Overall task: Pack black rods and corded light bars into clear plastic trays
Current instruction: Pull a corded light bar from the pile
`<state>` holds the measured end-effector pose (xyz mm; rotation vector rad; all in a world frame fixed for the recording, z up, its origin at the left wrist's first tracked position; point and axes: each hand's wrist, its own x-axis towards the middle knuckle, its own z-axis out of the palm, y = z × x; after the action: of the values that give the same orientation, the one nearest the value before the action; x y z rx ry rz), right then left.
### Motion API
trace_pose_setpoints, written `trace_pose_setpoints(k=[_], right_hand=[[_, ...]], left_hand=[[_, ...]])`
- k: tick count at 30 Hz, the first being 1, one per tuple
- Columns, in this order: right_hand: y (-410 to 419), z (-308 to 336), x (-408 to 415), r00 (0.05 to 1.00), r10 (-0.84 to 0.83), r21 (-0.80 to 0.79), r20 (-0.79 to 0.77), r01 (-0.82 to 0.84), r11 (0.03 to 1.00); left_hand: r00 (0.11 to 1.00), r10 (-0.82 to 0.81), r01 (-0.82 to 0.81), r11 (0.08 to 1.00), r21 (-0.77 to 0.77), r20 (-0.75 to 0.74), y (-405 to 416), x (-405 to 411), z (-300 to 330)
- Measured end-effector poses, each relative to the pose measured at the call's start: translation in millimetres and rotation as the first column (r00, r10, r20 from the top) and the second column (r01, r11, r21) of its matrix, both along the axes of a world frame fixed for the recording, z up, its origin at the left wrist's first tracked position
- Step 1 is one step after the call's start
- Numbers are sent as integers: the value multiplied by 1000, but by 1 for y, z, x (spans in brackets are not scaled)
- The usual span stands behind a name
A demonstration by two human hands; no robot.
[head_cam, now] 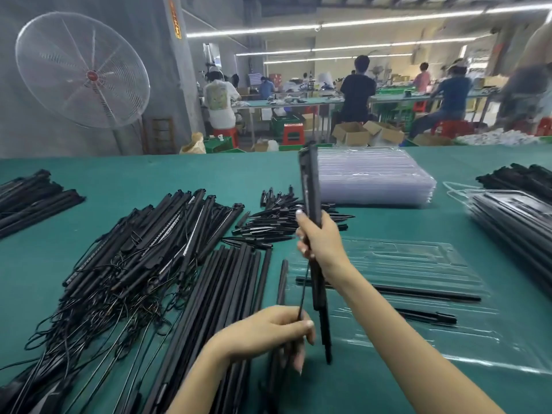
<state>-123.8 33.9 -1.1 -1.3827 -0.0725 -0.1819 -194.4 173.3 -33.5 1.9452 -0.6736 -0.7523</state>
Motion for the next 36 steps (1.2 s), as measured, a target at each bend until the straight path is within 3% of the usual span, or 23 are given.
trace_pose_setpoints(k=[3,6,8,10,13,15,17,20,24,26,29,32,34,36], right_hand=[[-27,-2,2,991,-130,57,43,128,990],[-50,-9,-3,993,-117,208,1,115,971],[-56,-13,-10,999,-30,265,-37,39,963],[-53,-16,-18,994,46,232,-95,-23,972],[-47,-18,-31,949,199,123,-243,-173,977],[-49,-15,-43,861,448,199,-239,-408,891],[-52,-12,-53,768,609,217,-199,-571,792],[-51,-6,-62,788,588,93,-182,-581,808],[-59,9,-69,783,575,24,-239,-587,809],[-60,12,-76,705,635,-46,-315,-680,732],[-54,11,-89,555,746,6,-367,-801,599],[-43,7,-101,440,842,59,-313,-876,480],[-37,5,-102,495,851,164,-174,-838,521],[-36,8,-94,606,794,380,-40,-726,573]], left_hand=[[998,57,-58,987,-151,-8,-12,6,1],[926,370,-325,883,-339,75,-25,29,11],[807,585,-500,751,-431,83,-37,46,20],[737,676,-577,649,-496,28,-48,60,27],[720,694,-583,603,-545,-3,-62,74,37],[711,704,-580,585,-566,-1,-66,79,42],[706,708,-567,587,-578,27,-65,80,45],[719,688,-526,630,-572,97,-61,79,47],[755,654,-529,644,-552,40,-52,72,49],[794,600,-570,675,-468,-102,-47,67,44],[871,467,-491,842,-224,-152,-38,59,27],[844,498,-536,800,-271,-199,-32,57,17],[815,495,-576,755,-314,-302,-33,54,17],[841,399,-517,791,-327,-365,-38,51,19]])
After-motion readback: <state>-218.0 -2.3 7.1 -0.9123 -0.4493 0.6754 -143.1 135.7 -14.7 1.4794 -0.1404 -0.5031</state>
